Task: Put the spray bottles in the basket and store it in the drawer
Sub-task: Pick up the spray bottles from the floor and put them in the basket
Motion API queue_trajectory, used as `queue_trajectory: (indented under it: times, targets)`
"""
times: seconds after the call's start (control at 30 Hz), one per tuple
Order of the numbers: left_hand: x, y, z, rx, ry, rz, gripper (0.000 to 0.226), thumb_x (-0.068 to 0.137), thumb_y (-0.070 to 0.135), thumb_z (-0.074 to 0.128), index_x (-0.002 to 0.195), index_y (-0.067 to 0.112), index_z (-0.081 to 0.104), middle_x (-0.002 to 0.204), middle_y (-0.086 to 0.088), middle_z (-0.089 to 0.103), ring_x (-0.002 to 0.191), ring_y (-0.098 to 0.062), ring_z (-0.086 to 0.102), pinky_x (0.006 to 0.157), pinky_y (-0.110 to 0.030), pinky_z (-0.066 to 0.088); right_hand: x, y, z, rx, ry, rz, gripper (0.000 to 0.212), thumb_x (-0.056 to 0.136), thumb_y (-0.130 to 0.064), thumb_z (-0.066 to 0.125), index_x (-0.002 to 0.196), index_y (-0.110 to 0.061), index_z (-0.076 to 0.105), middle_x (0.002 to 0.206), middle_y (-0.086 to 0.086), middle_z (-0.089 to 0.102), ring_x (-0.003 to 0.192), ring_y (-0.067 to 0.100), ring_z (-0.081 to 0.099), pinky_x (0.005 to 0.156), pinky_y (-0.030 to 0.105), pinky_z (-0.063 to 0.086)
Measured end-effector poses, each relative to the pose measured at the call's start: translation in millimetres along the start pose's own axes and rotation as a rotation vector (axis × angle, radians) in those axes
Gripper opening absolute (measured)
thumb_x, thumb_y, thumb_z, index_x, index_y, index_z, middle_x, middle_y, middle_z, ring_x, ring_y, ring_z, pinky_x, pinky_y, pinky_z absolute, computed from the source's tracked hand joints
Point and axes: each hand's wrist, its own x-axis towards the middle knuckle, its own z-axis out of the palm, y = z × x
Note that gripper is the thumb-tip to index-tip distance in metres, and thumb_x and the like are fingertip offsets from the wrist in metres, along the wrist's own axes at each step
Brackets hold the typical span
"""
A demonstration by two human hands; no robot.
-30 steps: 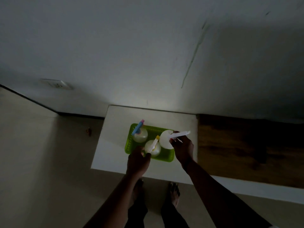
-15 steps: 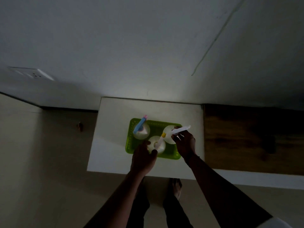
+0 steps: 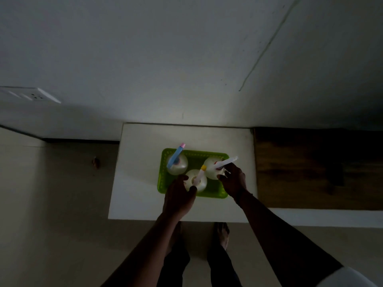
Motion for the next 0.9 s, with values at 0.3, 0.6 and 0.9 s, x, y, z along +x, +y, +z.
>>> queue_trajectory:
  times: [0.3, 0.6, 0.9]
  targets:
    - [-12, -6, -10, -0.036, 0.006, 0.022, 0.045, 0.089, 0.033, 0.060, 0.130, 0.018, 0.051, 0.123, -0.004, 0.063, 0.111, -0.018, 0.060, 0.077, -0.022, 0.043, -36, 7, -5, -0.023, 0.026, 0.068, 0.060, 0.081, 0.005, 0.067, 0.137, -0.008, 0.048, 0.131, 0.017, 0.060, 0.118, 0.032, 0.060, 0.098, 0.048, 0.052]
    - [-35, -21, -29, -0.052, 0.030, -0.033, 0.041, 0.088, 0.030, 0.062, 0.125, 0.015, 0.054, 0.121, -0.006, 0.065, 0.102, -0.012, 0.061, 0.078, -0.016, 0.043, -79, 7, -2, -0.109, -0.012, 0.133, 0.049, 0.083, -0.007, 0.071, 0.129, -0.012, 0.055, 0.115, 0.014, 0.070, 0.096, 0.022, 0.067, 0.076, 0.026, 0.051]
    - [-23, -46, -35, 0.056, 0.090, -0.095, 0.042, 0.086, 0.027, 0.065, 0.123, 0.011, 0.053, 0.118, -0.012, 0.066, 0.108, -0.025, 0.062, 0.089, -0.032, 0.049, -82, 32, 6, -0.365, -0.149, 0.072, 0.024, 0.090, -0.026, 0.062, 0.112, -0.019, 0.065, 0.105, 0.002, 0.072, 0.081, 0.011, 0.062, 0.075, 0.020, 0.046]
